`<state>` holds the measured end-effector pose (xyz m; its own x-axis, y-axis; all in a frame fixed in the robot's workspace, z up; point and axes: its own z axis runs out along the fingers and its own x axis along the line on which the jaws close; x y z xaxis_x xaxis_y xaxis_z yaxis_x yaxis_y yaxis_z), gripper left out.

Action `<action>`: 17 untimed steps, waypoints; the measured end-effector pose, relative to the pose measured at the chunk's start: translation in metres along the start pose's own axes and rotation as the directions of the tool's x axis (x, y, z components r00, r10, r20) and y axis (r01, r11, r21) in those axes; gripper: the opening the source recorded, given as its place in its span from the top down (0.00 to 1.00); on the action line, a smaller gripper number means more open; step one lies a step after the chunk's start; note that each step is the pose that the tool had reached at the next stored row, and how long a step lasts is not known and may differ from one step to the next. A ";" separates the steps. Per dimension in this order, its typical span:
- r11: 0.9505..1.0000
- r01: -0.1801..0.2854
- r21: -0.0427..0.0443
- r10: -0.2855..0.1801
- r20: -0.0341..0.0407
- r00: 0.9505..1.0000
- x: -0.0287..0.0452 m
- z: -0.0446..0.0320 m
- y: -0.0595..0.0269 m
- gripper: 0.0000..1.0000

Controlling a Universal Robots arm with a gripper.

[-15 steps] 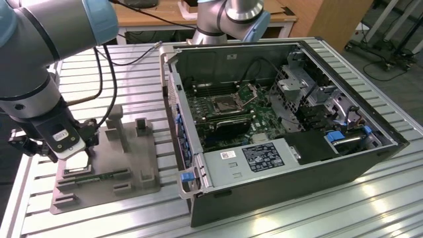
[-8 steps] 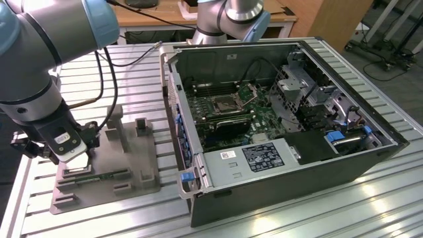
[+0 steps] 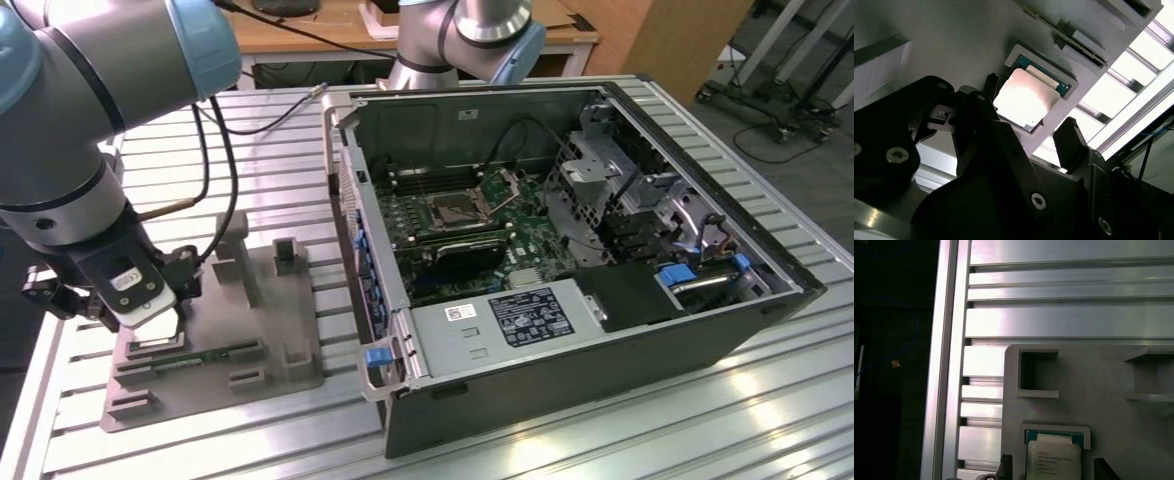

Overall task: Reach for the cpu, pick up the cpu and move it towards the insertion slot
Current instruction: 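Pick up the cpu and move it towards the insertion slot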

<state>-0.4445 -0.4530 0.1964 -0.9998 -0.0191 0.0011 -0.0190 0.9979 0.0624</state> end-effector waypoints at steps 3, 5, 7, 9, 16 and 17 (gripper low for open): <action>1.000 0.000 0.000 0.000 0.000 1.000 0.0000 0.0009 -0.0001 0.28; 1.000 0.000 0.000 0.000 0.000 1.000 0.0000 0.0016 -0.0001 0.28; 1.000 0.000 0.000 0.000 0.000 1.000 0.0000 0.0027 -0.0002 0.28; 1.000 0.000 0.000 0.000 0.000 1.000 0.0000 0.0041 -0.0003 0.28; 1.000 0.000 0.000 0.000 0.000 1.000 0.0000 0.0097 -0.0006 0.28; 1.000 0.000 0.000 0.000 0.000 1.000 0.0000 0.0105 -0.0007 0.28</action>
<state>-0.4445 -0.4530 0.1858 -0.9998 -0.0191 0.0010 -0.0190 0.9979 0.0624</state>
